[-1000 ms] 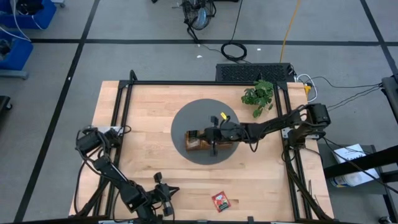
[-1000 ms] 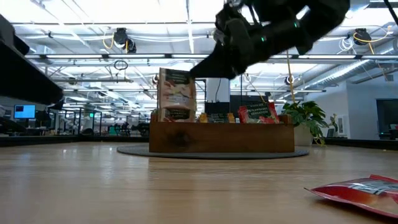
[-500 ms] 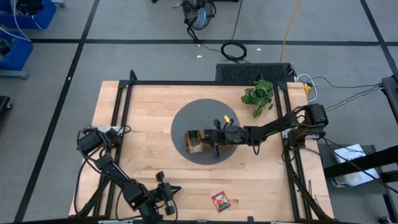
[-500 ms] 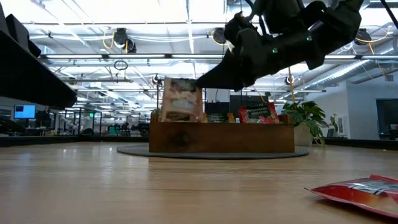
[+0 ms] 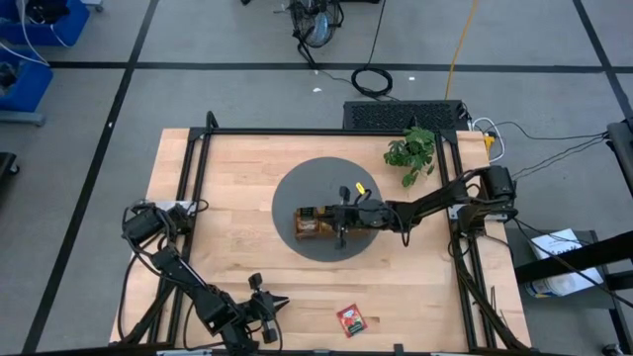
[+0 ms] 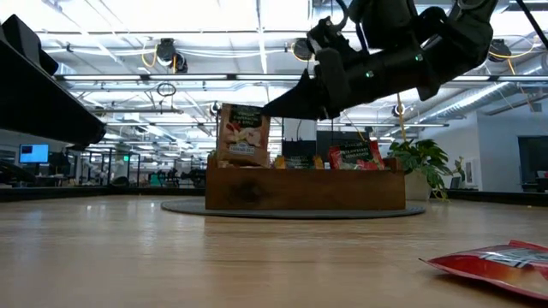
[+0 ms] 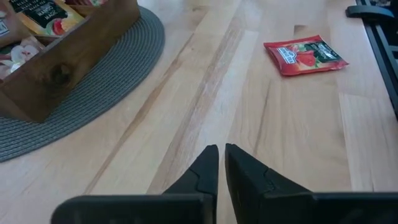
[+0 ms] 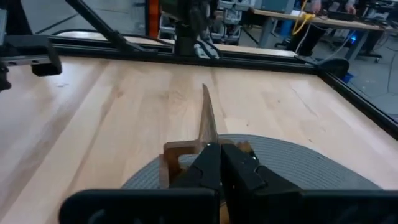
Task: Pick & Place Tea
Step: Put the cinnamon tea sachet into the left compartment of the wooden organizer
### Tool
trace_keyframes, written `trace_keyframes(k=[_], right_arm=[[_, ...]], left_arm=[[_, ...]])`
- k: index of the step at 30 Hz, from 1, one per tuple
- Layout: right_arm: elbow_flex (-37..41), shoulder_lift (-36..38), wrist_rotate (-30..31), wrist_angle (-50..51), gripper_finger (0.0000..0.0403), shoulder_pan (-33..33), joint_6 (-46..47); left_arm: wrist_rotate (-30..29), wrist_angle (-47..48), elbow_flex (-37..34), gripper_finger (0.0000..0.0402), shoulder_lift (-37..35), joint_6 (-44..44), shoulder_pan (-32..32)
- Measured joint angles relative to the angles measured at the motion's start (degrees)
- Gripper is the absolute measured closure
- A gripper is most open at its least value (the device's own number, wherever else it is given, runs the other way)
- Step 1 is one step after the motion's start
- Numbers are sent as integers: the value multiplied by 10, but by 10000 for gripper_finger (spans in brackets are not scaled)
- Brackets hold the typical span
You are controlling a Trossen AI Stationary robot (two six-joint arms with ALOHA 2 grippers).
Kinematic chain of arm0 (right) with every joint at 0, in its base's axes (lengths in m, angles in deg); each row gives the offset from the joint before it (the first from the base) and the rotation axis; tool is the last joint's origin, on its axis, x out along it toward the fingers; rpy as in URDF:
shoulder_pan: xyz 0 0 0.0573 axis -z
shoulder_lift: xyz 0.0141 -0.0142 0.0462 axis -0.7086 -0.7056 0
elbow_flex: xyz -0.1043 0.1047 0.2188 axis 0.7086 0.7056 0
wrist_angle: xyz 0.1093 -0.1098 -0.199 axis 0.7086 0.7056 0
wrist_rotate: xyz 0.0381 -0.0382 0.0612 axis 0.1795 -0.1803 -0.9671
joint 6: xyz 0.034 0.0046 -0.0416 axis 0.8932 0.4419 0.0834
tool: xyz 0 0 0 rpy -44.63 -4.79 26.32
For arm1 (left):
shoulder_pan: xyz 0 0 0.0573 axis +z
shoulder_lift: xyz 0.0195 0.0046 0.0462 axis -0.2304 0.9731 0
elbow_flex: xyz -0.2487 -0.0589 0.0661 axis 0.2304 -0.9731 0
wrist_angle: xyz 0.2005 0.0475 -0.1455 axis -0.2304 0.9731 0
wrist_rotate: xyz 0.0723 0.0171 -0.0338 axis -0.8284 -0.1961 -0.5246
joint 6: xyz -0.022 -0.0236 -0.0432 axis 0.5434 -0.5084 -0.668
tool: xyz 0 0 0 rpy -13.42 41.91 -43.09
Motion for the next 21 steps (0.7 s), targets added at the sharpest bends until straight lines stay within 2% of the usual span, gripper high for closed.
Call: trace_keyframes(k=[10, 16, 21], right_arm=[[-4, 2, -2, 64, 403, 0, 5], [-4, 0, -3, 66, 403, -4, 6], [-4, -1, -52, 66, 403, 1, 0]], left_arm=[[0, 0, 0, 364, 0, 0, 0], [0, 0, 0, 364, 0, -1, 0], [0, 0, 0, 364, 0, -1, 0]])
